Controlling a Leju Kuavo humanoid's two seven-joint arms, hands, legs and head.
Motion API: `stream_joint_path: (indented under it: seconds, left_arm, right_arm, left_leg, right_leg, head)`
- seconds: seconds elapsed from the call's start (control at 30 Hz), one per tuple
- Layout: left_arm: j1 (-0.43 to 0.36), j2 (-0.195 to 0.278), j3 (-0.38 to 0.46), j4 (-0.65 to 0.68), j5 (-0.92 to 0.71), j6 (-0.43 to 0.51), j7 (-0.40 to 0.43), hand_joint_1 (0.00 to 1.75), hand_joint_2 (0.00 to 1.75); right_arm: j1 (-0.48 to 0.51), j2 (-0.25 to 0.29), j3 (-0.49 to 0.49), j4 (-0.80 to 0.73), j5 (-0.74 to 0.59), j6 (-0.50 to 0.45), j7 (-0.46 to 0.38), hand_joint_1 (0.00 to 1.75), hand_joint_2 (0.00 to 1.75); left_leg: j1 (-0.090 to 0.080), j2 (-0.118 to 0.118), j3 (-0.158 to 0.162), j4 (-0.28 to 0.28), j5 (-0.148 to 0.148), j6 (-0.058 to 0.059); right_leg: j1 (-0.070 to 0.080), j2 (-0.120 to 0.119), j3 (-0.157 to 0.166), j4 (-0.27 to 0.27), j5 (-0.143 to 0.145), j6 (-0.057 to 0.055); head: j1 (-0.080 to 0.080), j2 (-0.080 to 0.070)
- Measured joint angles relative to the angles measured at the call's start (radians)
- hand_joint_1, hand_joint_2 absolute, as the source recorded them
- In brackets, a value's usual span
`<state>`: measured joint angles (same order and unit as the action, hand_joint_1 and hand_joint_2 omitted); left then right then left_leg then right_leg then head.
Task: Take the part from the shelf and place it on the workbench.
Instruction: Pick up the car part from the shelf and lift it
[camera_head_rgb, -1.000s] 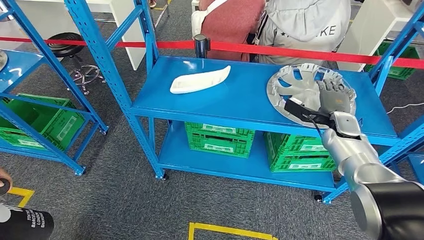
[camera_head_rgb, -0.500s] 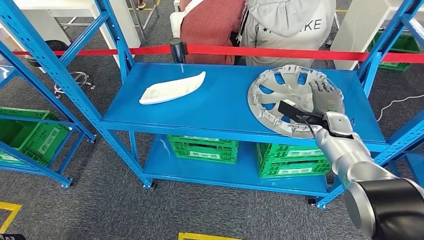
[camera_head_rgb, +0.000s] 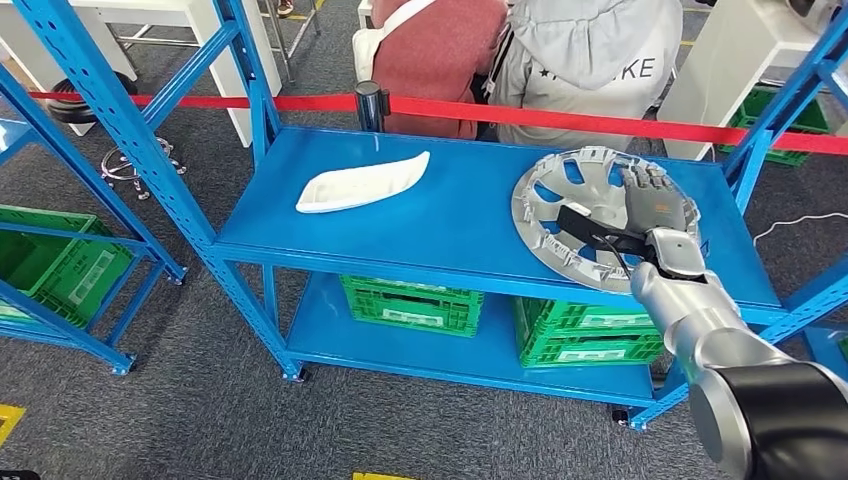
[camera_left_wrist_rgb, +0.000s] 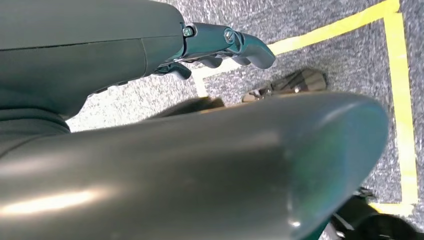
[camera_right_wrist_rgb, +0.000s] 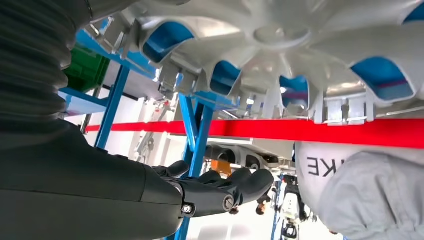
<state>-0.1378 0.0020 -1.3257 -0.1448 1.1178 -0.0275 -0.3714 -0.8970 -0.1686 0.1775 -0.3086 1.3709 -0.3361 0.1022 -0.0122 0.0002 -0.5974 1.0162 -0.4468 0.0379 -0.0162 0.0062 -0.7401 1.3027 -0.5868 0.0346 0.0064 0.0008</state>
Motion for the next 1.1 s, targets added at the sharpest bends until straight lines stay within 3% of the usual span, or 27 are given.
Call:
stream_joint_path:
  seconds: [0.03, 0.1, 0.17, 0.33, 0.4, 0.47, 0.5, 0.53, 0.57, 0.63, 0.7, 0.83, 0.93, 1.1]
  left_arm:
    - [0.001, -0.001, 0.000, 0.000, 0.001, 0.000, 0.000, 0.00, 0.00]
    - [0.002, -0.002, 0.000, 0.000, 0.003, 0.000, 0.000, 0.00, 0.00]
    - [0.001, -0.001, 0.000, 0.000, 0.006, 0.000, 0.000, 0.00, 0.00]
    - [0.005, 0.000, -0.001, 0.000, 0.011, -0.002, -0.002, 0.00, 0.00]
    - [0.007, 0.001, -0.001, 0.001, 0.018, -0.002, -0.004, 0.00, 0.00]
    - [0.012, 0.001, -0.001, 0.001, 0.026, -0.002, -0.006, 0.00, 0.00]
    - [0.015, 0.001, -0.001, 0.001, 0.029, -0.002, -0.006, 0.00, 0.00]
    - [0.018, 0.001, -0.001, 0.001, 0.031, -0.002, -0.006, 0.00, 0.00]
    - [0.020, 0.001, -0.001, 0.001, 0.032, -0.002, -0.006, 0.00, 0.00]
    - [0.023, 0.002, -0.001, 0.001, 0.038, -0.002, -0.007, 0.00, 0.00]
    - [0.026, 0.002, -0.001, 0.001, 0.044, -0.002, -0.008, 0.00, 0.00]
    - [0.030, 0.002, -0.001, 0.002, 0.046, -0.004, -0.009, 0.00, 0.00]
    - [0.030, 0.002, -0.001, 0.002, 0.047, -0.008, -0.011, 0.00, 0.00]
    - [0.032, 0.002, -0.001, 0.004, 0.054, -0.011, -0.012, 0.00, 0.00]
  right_arm:
    - [0.001, 0.000, -0.001, 0.000, -0.004, -0.005, -0.005, 0.00, 1.75]
    - [-0.003, 0.000, -0.004, 0.000, -0.011, -0.010, -0.020, 0.00, 1.75]
    - [-0.011, 0.000, -0.007, -0.001, -0.018, -0.014, -0.041, 0.00, 1.75]
    - [-0.028, -0.001, -0.012, -0.023, -0.036, -0.037, -0.105, 0.00, 1.75]
    - [-0.038, 0.001, -0.014, -0.044, -0.043, -0.030, -0.135, 0.00, 1.75]
    - [-0.043, 0.003, -0.015, -0.066, -0.051, -0.009, -0.160, 0.00, 1.75]
    - [-0.040, 0.004, -0.015, -0.080, -0.055, 0.000, -0.172, 0.00, 1.75]
    - [-0.035, 0.005, -0.015, -0.097, -0.059, 0.008, -0.182, 0.00, 1.75]
    - [-0.026, 0.005, -0.015, -0.117, -0.062, 0.015, -0.190, 0.00, 1.75]
    - [0.001, 0.004, -0.015, -0.178, -0.073, 0.036, -0.199, 0.00, 1.75]
    - [0.037, 0.000, -0.015, -0.249, -0.086, 0.059, -0.203, 0.00, 1.75]
    - [0.111, -0.019, -0.014, -0.381, -0.106, 0.095, -0.204, 0.00, 1.75]
    - [0.168, -0.042, -0.014, -0.482, -0.126, 0.136, -0.199, 0.00, 1.75]
    - [0.282, -0.110, -0.016, -0.649, -0.134, 0.181, -0.182, 0.00, 1.75]
  left_leg:
    - [0.001, 0.000, 0.000, 0.003, -0.003, -0.002]
    - [0.005, -0.001, 0.000, 0.016, -0.014, -0.010]
    - [0.003, -0.001, -0.002, 0.029, -0.026, -0.023]
    - [0.002, -0.001, -0.006, 0.045, -0.046, -0.051]
    - [0.007, -0.002, -0.046, 0.129, -0.090, -0.062]
    - [0.013, -0.002, -0.112, 0.253, -0.137, -0.071]
    - [0.016, -0.002, -0.135, 0.290, -0.141, -0.073]
    - [0.019, -0.002, -0.141, 0.291, -0.127, -0.074]
    - [0.020, -0.001, -0.129, 0.255, -0.097, -0.074]
    - [0.022, -0.002, -0.069, 0.122, -0.030, -0.073]
    - [0.021, -0.003, -0.027, 0.035, -0.002, -0.068]
    - [0.020, -0.007, -0.021, 0.022, -0.002, -0.059]
    - [0.019, -0.010, -0.020, 0.022, -0.004, -0.049]
    - [0.018, -0.012, -0.018, 0.022, -0.008, -0.040]
  right_leg:
    - [-0.003, -0.001, 0.002, -0.015, 0.020, 0.003]
    - [-0.009, -0.004, 0.053, -0.132, 0.088, 0.008]
    - [-0.008, -0.004, 0.099, -0.228, 0.123, 0.001]
    - [-0.010, 0.001, 0.113, -0.251, 0.124, -0.032]
    - [-0.014, 0.000, 0.118, -0.254, 0.123, -0.040]
    - [-0.015, 0.000, 0.122, -0.254, 0.120, -0.043]
    - [-0.015, 0.000, 0.123, -0.254, 0.118, -0.043]
    - [-0.016, 0.000, 0.125, -0.254, 0.116, -0.042]
    - [-0.017, 0.001, 0.129, -0.254, 0.114, -0.039]
    - [-0.019, 0.001, 0.136, -0.253, 0.107, -0.029]
    - [-0.016, 0.001, 0.140, -0.253, 0.101, -0.017]
    - [-0.013, -0.001, 0.149, -0.263, 0.101, -0.029]
    - [-0.013, -0.003, 0.158, -0.277, 0.104, -0.022]
    - [-0.014, -0.005, 0.167, -0.289, 0.105, 0.000]
  head:
    - [0.001, 0.000]
    - [0.003, 0.000]
    - [0.005, 0.000]
    - [0.003, 0.000]
    - [-0.003, 0.000]
    - [-0.006, 0.000]
    - [-0.006, 0.000]
    - [-0.007, 0.000]
    - [-0.007, 0.000]
    - [-0.009, 0.000]
    - [-0.009, 0.000]
    - [-0.006, 0.000]
    - [-0.003, 0.000]
    - [0.000, 0.000]
